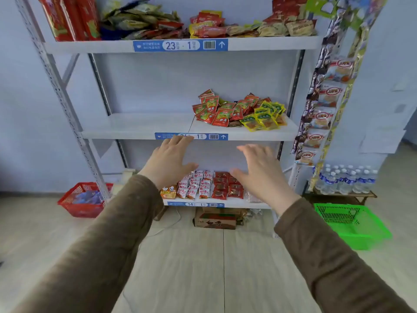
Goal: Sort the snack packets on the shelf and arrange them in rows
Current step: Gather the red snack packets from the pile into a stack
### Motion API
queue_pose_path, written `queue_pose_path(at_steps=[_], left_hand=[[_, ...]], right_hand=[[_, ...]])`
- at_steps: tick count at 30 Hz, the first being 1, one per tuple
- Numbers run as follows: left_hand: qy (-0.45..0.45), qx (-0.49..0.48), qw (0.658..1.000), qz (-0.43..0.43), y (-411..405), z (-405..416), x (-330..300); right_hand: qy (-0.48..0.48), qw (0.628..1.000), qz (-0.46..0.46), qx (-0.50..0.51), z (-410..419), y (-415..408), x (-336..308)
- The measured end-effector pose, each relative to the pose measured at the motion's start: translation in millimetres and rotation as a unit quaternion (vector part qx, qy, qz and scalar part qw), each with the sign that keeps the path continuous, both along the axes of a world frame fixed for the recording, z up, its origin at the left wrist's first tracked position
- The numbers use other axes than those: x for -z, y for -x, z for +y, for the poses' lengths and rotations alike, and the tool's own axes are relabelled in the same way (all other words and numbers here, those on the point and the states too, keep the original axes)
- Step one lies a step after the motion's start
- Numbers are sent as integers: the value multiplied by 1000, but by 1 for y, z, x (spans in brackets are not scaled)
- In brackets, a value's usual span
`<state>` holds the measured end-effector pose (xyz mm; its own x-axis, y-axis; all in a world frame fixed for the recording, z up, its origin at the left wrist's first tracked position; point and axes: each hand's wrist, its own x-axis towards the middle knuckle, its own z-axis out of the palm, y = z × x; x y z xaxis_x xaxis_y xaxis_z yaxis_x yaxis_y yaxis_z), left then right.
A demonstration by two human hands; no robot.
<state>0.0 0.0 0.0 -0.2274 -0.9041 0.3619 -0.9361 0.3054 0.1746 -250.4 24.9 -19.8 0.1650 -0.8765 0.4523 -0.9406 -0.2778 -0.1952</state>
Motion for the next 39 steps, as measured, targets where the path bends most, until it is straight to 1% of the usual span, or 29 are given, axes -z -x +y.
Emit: queue_pose_path(at_steps=[4, 11, 18, 26, 34, 39], left_hand=[[-33, -16, 999, -3, -2, -31, 17], [-53, -18, 998, -3, -16, -116, 51], [-62, 9, 998, -4, -37, -206, 52], [-72, 37, 996, 25, -11, -302, 60], [-69, 10, 997, 21, 17, -398, 63], [-83, -3, 996, 18, 21, -444, 70]], right_hand=[[-38, 999, 10, 16, -32, -2, 18], [-74, 997, 31, 19, -111, -17, 42], [-78, 996, 24, 35, -191, -35, 39], [-112, 992, 21, 48, -277, -16, 48], [-110, 993, 43, 24, -387, 12, 54], [-110, 993, 50, 2, -449, 9, 55]])
